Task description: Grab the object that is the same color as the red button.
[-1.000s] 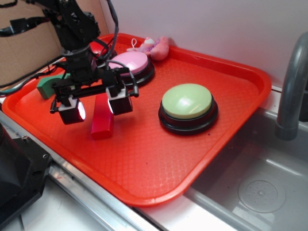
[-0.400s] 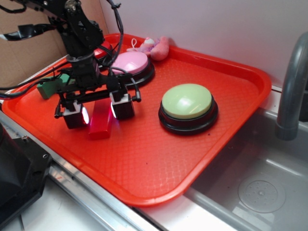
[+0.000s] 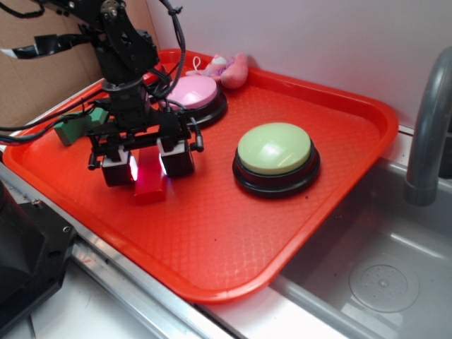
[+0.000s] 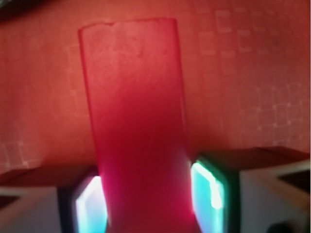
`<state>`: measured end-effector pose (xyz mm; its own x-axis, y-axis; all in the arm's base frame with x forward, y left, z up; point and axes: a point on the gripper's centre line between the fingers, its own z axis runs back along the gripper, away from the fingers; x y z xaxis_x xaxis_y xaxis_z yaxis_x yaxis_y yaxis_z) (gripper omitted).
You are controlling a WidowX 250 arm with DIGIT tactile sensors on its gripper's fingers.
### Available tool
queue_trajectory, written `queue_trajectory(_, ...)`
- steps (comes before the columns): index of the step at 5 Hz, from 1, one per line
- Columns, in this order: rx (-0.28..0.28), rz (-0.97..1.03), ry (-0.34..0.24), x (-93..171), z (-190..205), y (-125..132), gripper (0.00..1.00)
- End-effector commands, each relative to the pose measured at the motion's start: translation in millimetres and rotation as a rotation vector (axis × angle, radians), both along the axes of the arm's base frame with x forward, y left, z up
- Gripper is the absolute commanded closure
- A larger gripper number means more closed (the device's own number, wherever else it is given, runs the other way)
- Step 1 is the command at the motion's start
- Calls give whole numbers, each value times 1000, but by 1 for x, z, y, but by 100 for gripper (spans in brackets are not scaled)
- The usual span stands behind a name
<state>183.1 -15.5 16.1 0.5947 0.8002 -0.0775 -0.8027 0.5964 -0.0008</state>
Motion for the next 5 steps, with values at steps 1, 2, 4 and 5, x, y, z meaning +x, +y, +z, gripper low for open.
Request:
queue_trajectory(1, 41, -245, -11, 14, 49, -14, 100)
queue_trajectory(2, 36, -463, 19, 21, 83, -34, 100)
queue_trajectory(4, 38, -738, -38, 20, 128, -60, 100)
queue_trajectory(5, 24, -850, -111, 18, 136, -77, 100)
